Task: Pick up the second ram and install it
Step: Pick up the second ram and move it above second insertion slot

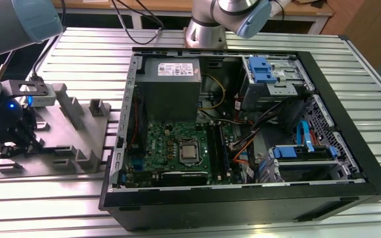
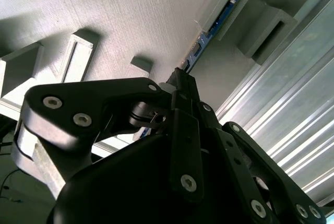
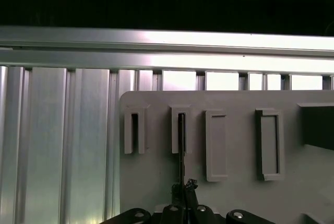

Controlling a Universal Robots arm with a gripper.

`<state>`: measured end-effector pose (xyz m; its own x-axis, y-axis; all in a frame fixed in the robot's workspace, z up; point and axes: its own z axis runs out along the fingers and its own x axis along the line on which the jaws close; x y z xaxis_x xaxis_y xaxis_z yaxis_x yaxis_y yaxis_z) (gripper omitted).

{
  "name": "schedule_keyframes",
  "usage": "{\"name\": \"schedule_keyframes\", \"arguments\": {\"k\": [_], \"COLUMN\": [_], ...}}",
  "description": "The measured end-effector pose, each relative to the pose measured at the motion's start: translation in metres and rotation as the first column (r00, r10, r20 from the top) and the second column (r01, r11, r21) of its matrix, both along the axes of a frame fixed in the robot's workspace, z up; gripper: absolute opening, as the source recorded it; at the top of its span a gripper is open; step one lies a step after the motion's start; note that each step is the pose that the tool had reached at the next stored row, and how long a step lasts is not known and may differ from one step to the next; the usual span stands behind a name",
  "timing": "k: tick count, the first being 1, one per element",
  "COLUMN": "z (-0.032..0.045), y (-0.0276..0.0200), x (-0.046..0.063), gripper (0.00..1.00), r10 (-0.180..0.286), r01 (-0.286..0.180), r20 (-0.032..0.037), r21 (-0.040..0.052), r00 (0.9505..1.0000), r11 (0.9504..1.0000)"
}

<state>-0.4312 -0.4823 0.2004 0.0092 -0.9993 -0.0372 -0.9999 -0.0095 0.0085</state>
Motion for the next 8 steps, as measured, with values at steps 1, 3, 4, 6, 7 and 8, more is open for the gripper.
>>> {"name": "schedule_keyframes", "arguments": {"k": [1, 3, 4, 6, 7, 8], "z": [0.0000, 0.0000, 0.0000, 0.0000, 0.0001, 0.0003], "y": [0.0000, 0.0000, 0.0000, 0.0000, 0.0000, 0.0000], "x": [0.0000, 0.0000, 0.0000, 0.0000, 0.0000, 0.0000], "gripper": [0.11, 0.11, 0.11, 0.11, 0.11, 0.11], "r10": [0.000, 0.000, 0.000, 0.000, 0.000, 0.000], "r01": [0.000, 0.000, 0.000, 0.000, 0.000, 0.000], "r20": [0.0000, 0.0000, 0.0000, 0.0000, 0.0000, 0.0002], "r21": [0.0001, 0.0005, 0.0007, 0.0010, 0.0011, 0.0012], "r00": [1.0000, 1.0000, 1.0000, 1.0000, 1.0000, 1.0000], "r11": [1.0000, 1.0000, 1.0000, 1.0000, 1.0000, 1.0000]}}
